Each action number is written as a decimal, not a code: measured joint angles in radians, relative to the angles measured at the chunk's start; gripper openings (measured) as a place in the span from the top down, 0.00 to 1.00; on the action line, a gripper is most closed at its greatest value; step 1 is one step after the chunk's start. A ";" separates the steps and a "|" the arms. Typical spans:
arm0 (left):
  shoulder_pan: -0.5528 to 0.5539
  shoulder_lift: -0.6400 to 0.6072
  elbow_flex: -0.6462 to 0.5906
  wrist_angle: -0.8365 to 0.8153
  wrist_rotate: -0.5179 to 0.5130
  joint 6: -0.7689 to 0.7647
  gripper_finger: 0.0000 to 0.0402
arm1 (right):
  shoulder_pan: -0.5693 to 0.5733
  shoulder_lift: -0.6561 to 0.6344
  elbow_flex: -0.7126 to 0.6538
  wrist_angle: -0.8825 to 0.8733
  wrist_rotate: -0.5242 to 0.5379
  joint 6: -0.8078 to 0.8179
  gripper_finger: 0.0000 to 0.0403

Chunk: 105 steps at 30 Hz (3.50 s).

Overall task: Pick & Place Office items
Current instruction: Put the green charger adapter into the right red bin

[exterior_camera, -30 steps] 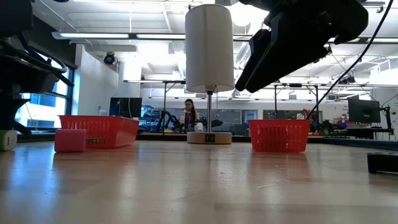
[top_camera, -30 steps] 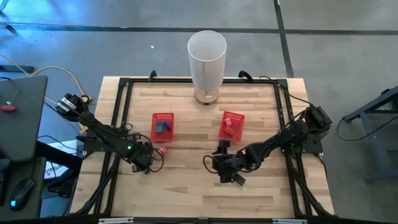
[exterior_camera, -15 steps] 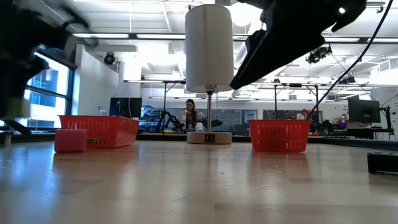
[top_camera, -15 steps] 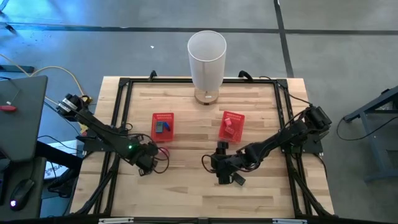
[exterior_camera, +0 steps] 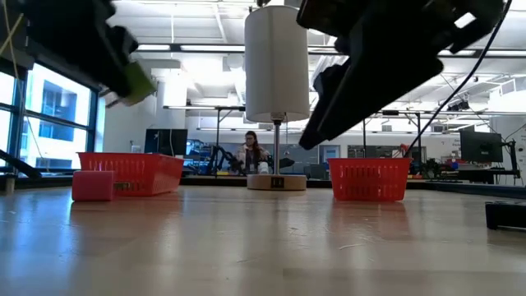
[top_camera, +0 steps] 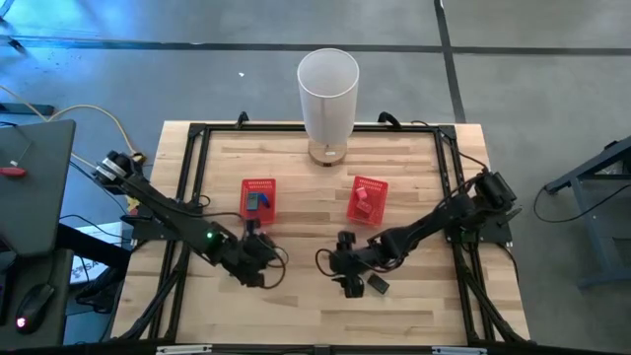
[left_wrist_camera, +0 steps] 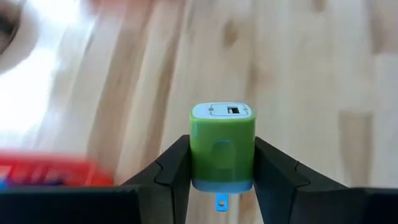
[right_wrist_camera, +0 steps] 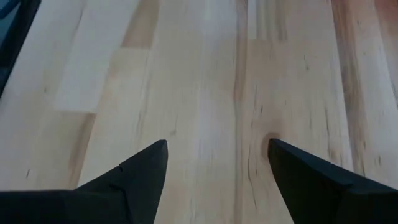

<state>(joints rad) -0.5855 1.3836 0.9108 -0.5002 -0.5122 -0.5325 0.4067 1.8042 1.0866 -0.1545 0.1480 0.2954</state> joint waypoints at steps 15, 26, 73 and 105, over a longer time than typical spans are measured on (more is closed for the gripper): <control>0.150 0.302 0.000 0.891 0.619 -0.147 0.69 | 0.012 0.000 0.000 0.088 -0.009 -0.197 0.34; 0.236 0.317 0.000 0.892 0.699 -0.202 0.69 | 0.103 -0.049 0.000 0.038 0.289 -0.299 0.37; 0.327 0.333 0.000 0.893 0.779 -0.208 0.66 | 0.015 -0.029 0.001 0.204 0.059 -0.686 0.41; 0.333 0.333 0.000 0.890 0.786 -0.197 0.65 | 0.012 -0.027 0.001 0.197 0.059 -0.703 0.70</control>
<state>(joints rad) -0.2527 1.7168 0.9104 0.3897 0.2741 -0.7299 0.4183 1.7767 1.0874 0.0429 0.2066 -0.4078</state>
